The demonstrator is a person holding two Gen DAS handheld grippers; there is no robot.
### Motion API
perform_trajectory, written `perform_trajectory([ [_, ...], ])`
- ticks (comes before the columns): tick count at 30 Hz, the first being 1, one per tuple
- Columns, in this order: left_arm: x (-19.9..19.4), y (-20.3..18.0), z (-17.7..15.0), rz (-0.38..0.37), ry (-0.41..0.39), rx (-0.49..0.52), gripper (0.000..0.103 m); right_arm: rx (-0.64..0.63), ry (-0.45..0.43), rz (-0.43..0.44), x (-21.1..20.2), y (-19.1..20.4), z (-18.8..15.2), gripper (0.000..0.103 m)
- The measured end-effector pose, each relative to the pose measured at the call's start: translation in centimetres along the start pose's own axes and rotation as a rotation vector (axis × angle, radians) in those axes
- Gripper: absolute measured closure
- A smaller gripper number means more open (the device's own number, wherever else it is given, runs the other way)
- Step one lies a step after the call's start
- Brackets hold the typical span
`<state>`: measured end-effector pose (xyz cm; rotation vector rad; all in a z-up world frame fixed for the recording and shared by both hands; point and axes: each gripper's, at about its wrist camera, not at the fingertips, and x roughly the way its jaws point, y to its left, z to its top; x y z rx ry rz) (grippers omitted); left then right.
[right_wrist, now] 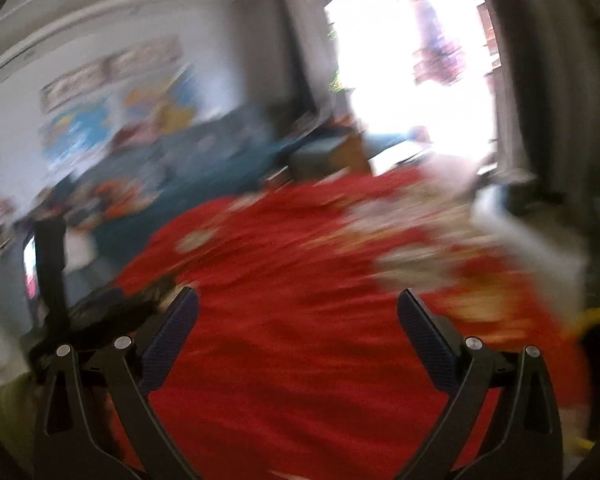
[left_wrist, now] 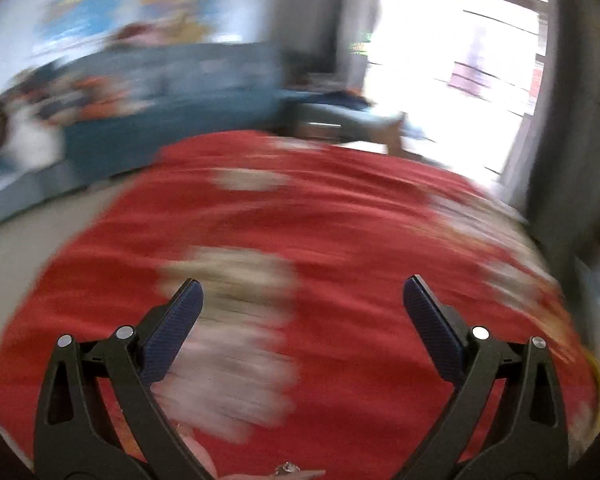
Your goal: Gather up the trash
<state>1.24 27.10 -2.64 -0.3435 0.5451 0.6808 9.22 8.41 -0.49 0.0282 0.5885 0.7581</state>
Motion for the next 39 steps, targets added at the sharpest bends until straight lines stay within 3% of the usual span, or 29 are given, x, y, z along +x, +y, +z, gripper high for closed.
perform_trajectory([
  [4,4.9,11.1,1.1,0.223,0.095,-0.131,0.011,-0.101,0.277,0.115,11.5,9.2,-0.2,0.007],
  [7,7.9,16.1,0.6,0.283,0.188,-0.168,0.011,-0.165,0.424,0.107,19.5,15.2,-2.4,0.007],
  [9,9.4,17.6,0.1,0.313,0.224,-0.150,0.011,-0.188,0.486,0.099,23.0,17.2,-3.6,0.007],
  [11,11.2,19.3,-0.9,0.349,0.307,-0.175,0.010,-0.232,0.456,0.031,25.0,18.6,-4.2,0.005],
  [15,11.3,19.3,-0.7,0.362,0.319,-0.163,0.010,-0.311,0.440,-0.026,25.9,20.5,-4.9,0.005],
  [39,11.2,18.1,-1.2,0.359,0.320,-0.165,0.010,-0.308,0.440,-0.024,25.9,20.7,-4.7,0.005],
])
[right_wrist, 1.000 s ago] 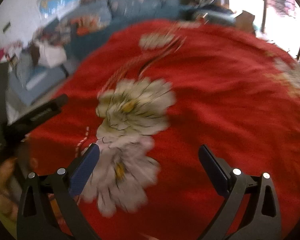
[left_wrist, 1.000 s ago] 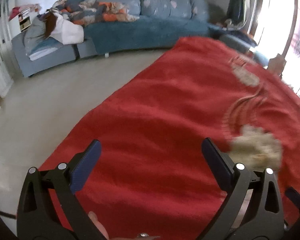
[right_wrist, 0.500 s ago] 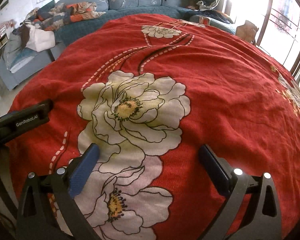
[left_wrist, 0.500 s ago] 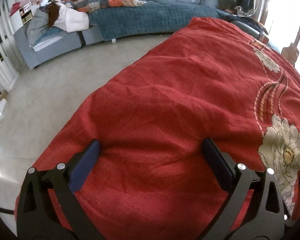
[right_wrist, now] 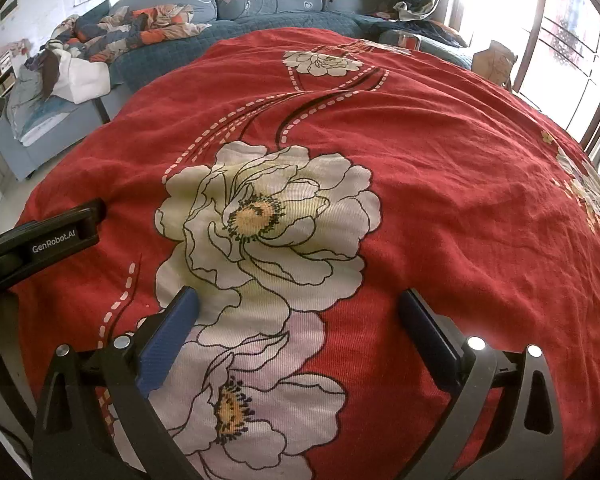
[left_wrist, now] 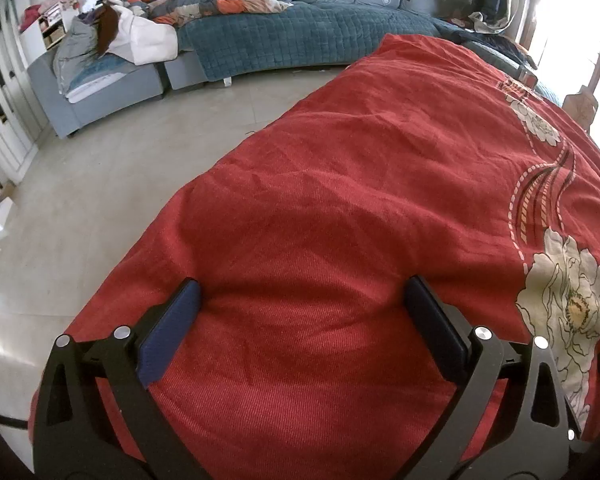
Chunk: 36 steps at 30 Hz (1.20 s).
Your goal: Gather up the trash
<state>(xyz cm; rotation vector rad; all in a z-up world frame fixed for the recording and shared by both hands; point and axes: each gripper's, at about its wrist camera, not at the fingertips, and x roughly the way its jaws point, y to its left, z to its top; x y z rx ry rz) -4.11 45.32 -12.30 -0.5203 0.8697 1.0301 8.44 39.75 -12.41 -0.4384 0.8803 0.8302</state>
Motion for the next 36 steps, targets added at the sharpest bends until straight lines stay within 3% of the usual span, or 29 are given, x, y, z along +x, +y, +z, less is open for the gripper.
perform_trajectory([
  [36,0.8,-0.6,0.5,0.000,0.000,0.001,0.010,0.003,0.000,0.005,-0.2,-0.5,-0.6,0.005],
])
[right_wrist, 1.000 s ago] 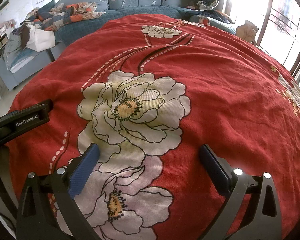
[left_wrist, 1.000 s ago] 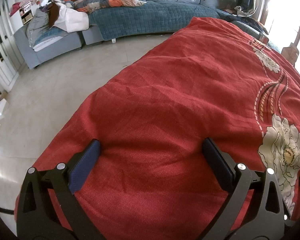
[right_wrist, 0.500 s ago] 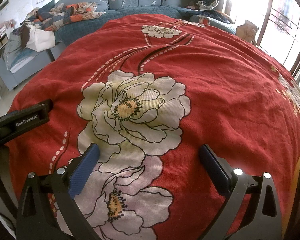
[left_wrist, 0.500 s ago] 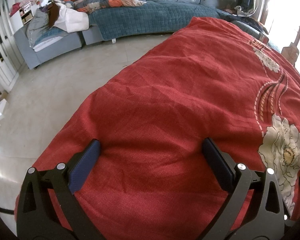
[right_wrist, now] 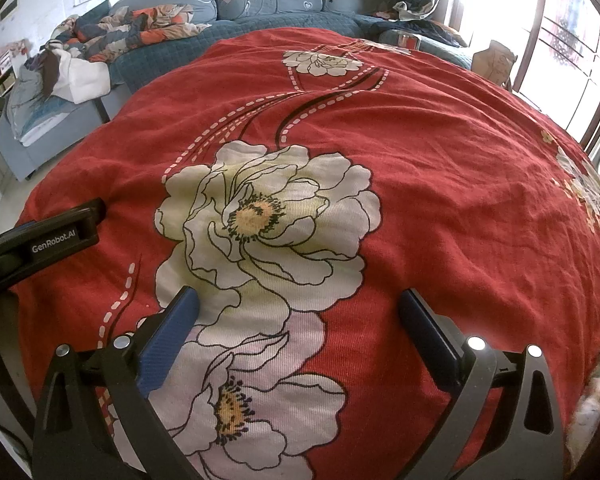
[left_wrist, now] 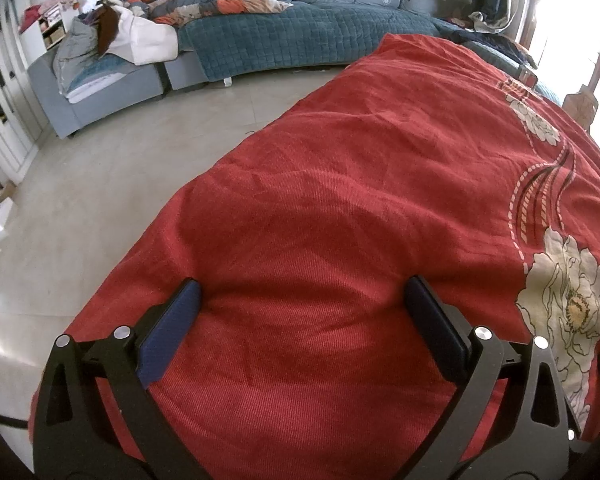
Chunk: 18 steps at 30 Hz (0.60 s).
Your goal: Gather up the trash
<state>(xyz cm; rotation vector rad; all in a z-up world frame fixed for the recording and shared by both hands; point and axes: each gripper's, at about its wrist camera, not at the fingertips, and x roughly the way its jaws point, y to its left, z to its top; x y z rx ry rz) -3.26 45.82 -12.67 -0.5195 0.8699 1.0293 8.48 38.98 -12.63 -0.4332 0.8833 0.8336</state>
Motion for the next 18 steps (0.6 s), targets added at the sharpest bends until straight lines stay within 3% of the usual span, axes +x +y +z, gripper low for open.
perform_trajectory([
  [18,0.01,0.02,-0.01,0.000,0.000,0.000,0.010,0.000,0.000,0.000,-0.03,-0.11,0.01,0.005],
])
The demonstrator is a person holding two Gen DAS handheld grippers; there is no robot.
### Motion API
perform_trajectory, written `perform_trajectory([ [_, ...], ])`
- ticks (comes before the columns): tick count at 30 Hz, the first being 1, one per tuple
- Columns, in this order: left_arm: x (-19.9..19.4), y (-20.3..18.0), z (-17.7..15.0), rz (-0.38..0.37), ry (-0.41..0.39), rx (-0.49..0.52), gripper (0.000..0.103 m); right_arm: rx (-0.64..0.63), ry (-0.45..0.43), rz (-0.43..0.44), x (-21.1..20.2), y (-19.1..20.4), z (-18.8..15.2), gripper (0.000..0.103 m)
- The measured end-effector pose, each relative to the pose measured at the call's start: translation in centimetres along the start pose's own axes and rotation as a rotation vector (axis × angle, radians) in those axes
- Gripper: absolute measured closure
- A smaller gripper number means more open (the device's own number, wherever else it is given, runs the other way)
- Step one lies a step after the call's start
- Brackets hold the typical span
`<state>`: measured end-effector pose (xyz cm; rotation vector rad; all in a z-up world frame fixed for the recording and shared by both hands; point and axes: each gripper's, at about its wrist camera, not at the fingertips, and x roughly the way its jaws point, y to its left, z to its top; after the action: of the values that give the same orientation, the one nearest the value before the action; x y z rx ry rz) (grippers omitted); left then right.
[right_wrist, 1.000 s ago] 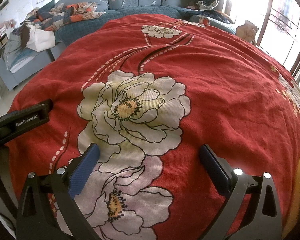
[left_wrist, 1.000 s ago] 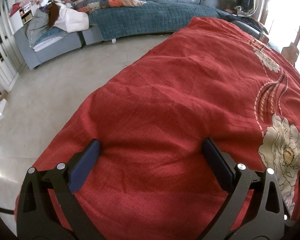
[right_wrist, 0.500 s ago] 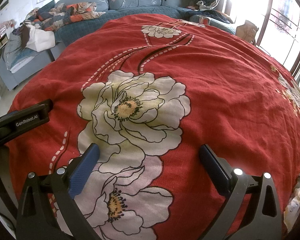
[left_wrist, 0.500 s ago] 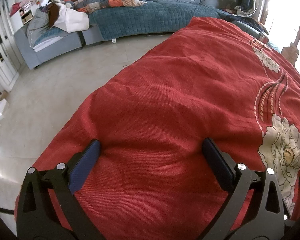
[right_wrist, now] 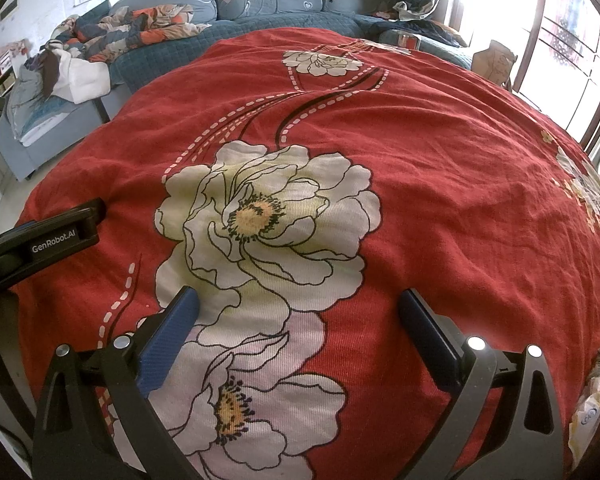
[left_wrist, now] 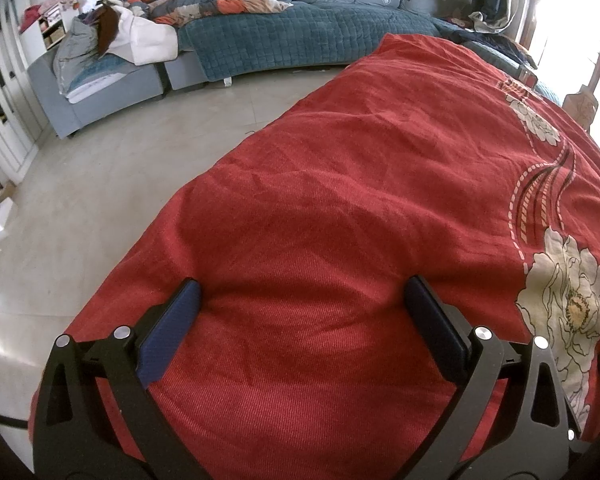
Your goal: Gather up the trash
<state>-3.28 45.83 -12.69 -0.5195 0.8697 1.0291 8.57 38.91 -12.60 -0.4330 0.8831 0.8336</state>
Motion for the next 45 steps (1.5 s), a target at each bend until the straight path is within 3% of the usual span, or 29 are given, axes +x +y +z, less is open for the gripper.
perform_trajectory([
  [45,0.06,-0.13,0.02,-0.007,-0.003,-0.004,0.010,0.000,-0.001,-0.001,0.03,0.07,-0.01,0.005],
])
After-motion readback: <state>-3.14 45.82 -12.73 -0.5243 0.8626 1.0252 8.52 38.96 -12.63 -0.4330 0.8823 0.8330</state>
